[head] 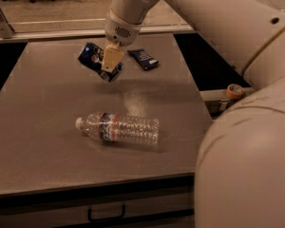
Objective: Knock pepsi can over
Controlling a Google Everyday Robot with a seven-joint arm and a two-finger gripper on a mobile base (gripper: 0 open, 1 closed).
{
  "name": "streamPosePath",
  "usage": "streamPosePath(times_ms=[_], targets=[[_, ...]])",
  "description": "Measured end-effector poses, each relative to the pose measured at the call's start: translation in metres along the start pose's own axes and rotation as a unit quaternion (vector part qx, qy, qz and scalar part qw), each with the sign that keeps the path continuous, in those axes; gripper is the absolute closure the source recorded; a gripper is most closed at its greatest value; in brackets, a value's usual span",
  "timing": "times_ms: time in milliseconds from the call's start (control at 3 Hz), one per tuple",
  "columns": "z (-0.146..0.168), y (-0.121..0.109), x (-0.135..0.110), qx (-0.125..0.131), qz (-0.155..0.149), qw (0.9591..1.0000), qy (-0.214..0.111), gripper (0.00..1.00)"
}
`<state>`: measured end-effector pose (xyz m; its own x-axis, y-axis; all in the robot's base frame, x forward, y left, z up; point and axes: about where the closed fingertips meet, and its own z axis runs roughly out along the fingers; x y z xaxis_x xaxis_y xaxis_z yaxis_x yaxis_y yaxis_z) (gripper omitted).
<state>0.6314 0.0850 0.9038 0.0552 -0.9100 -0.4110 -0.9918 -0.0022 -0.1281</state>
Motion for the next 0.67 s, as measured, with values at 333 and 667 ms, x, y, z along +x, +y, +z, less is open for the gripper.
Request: streamPosePath(times_ms=[333,667], targets=[[0.013,0.032,0.01,-0.069,-0.027,0.9939,0.081,0.59],[0.024,0.061,0.015,-0.129,-0.038,0.9835,0.121,0.36]])
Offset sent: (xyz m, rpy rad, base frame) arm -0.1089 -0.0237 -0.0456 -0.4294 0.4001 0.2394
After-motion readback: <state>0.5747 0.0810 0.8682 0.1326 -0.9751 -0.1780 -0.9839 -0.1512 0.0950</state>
